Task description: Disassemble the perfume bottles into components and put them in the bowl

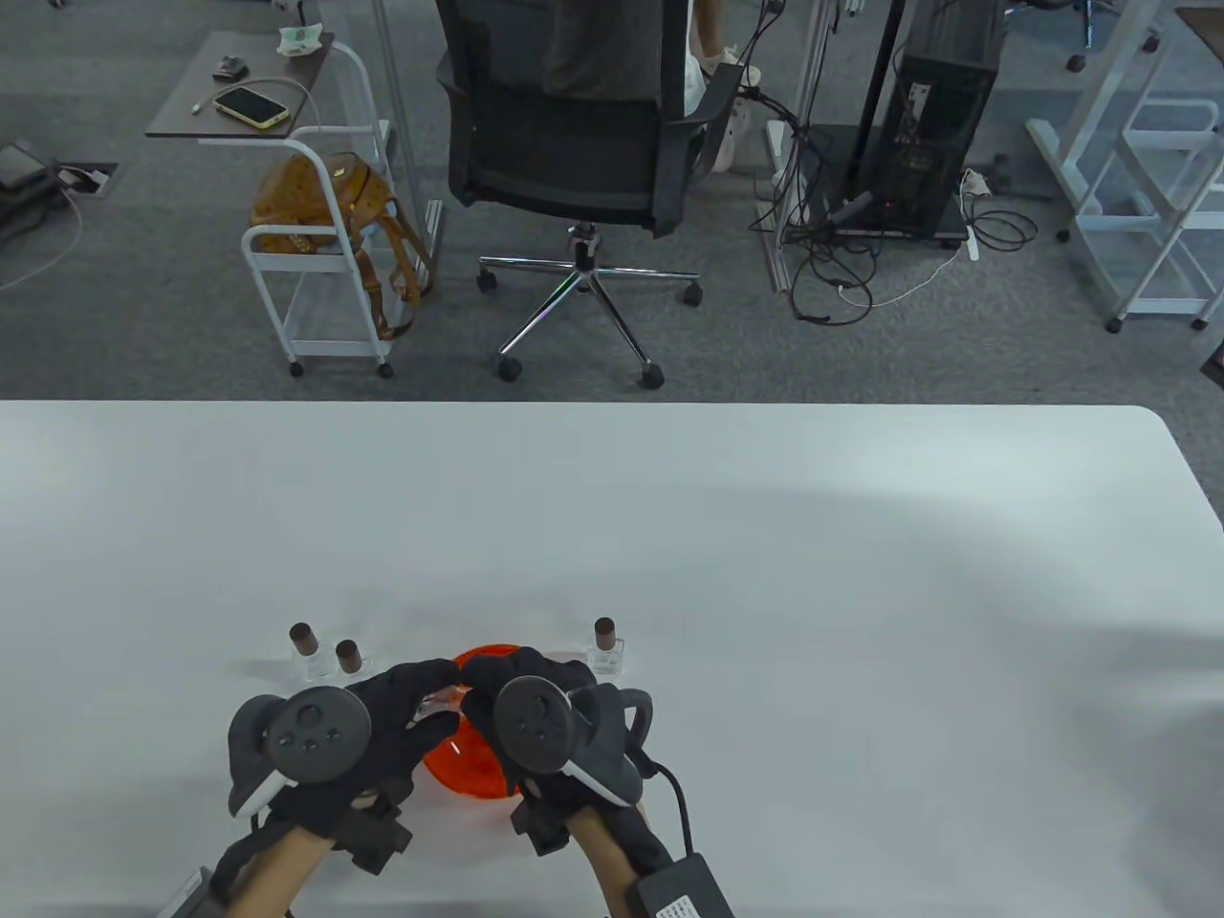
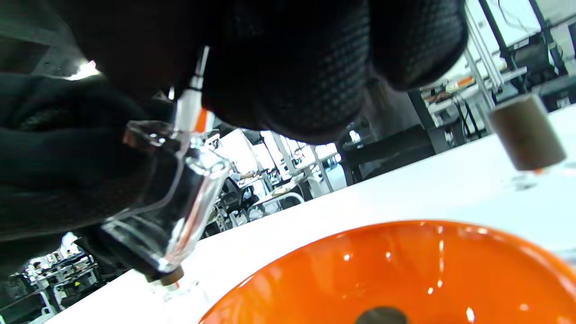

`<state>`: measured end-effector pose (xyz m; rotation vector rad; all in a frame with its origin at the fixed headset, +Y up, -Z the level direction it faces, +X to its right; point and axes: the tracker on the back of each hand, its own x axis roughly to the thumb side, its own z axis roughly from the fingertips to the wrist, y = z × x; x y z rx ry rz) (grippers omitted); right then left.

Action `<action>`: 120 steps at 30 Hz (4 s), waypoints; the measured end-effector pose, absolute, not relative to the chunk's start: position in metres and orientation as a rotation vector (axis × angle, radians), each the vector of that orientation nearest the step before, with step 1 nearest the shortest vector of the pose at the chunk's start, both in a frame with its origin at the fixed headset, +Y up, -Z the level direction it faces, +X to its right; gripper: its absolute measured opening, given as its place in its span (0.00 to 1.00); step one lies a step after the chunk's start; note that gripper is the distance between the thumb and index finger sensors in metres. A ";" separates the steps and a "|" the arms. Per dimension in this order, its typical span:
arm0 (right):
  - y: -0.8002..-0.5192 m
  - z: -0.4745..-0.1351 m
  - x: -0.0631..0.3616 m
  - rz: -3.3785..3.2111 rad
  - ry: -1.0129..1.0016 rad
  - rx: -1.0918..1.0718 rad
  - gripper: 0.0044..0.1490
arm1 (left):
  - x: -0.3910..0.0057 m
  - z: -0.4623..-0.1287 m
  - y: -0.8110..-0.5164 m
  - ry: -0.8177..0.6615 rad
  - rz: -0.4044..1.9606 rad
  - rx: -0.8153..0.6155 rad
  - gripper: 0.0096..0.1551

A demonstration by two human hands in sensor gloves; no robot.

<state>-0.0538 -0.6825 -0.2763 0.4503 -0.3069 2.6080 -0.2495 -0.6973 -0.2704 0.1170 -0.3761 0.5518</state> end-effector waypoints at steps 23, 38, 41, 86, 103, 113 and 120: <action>-0.682 -0.277 -0.056 2.611 -0.270 0.468 0.30 | -0.243 -0.267 -0.692 -0.387 0.509 0.148 0.31; -0.686 -0.278 -0.054 2.645 -0.326 0.450 0.26 | -0.240 -0.268 -0.696 -0.401 0.521 0.112 0.31; -0.686 -0.278 -0.055 2.625 -0.272 0.458 0.31 | -0.241 -0.267 -0.693 -0.377 0.493 0.142 0.31; -0.684 -0.278 -0.054 2.632 -0.273 0.458 0.29 | -0.241 -0.267 -0.693 -0.372 0.507 0.126 0.31; -0.686 -0.279 -0.053 2.631 -0.237 0.464 0.30 | -0.240 -0.267 -0.694 -0.371 0.495 0.128 0.31; -0.687 -0.280 -0.051 2.639 -0.244 0.452 0.28 | -0.240 -0.268 -0.695 -0.372 0.499 0.121 0.31; -0.684 -0.279 -0.051 2.640 -0.223 0.472 0.27 | -0.241 -0.269 -0.694 -0.350 0.482 0.115 0.31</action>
